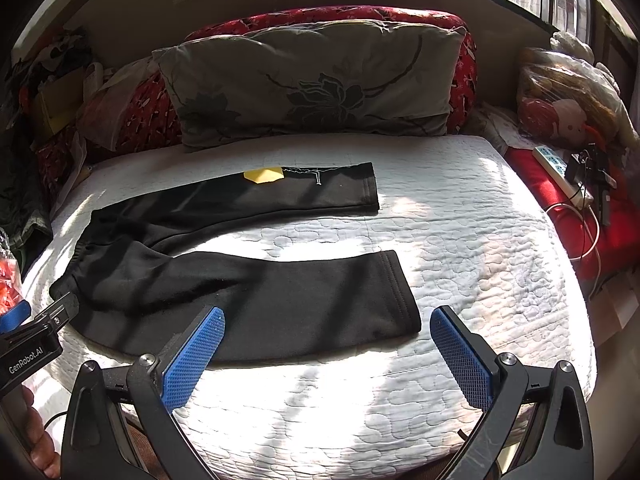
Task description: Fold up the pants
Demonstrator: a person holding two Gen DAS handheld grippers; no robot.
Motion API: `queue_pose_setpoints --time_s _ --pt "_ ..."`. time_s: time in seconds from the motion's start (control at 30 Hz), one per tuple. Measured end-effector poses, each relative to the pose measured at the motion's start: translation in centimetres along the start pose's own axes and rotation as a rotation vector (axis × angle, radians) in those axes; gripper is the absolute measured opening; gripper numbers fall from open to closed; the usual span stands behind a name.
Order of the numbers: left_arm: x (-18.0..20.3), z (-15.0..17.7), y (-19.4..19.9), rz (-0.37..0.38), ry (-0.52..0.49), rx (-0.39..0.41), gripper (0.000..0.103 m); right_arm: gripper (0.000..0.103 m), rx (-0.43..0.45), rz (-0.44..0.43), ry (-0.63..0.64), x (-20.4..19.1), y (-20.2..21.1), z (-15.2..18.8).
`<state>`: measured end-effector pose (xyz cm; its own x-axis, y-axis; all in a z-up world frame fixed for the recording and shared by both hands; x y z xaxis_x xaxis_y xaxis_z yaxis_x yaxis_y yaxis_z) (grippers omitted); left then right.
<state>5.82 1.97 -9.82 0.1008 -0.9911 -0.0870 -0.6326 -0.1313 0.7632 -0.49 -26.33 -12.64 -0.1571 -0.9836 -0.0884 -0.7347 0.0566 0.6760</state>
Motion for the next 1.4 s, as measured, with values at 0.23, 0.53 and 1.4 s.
queue_pose_setpoints --time_s 0.23,0.53,1.4 --pt "0.5 -0.1 0.3 0.005 -0.015 0.009 0.103 0.103 -0.004 -0.002 0.006 -0.2 -0.2 0.1" --pt "0.6 -0.1 0.4 0.003 -0.017 0.011 0.103 0.103 -0.005 -0.002 0.010 -0.2 -0.2 0.1" --pt "1.1 0.0 0.1 0.006 -0.033 -0.005 0.103 0.103 -0.022 -0.005 0.013 -0.2 -0.6 0.5"
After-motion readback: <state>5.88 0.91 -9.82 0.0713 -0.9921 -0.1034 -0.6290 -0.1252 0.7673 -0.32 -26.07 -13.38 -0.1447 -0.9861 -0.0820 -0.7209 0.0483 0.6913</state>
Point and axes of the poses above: each gripper's, at about its wrist camera, not at the fingertips, and y roughly against the way its jaws point, x to its right, z to its underside, the point moved 10 cm from there along -y, roughly the way its jaws point, and after that the axes turned 4 degrees about -z, right-handed, at the moved point
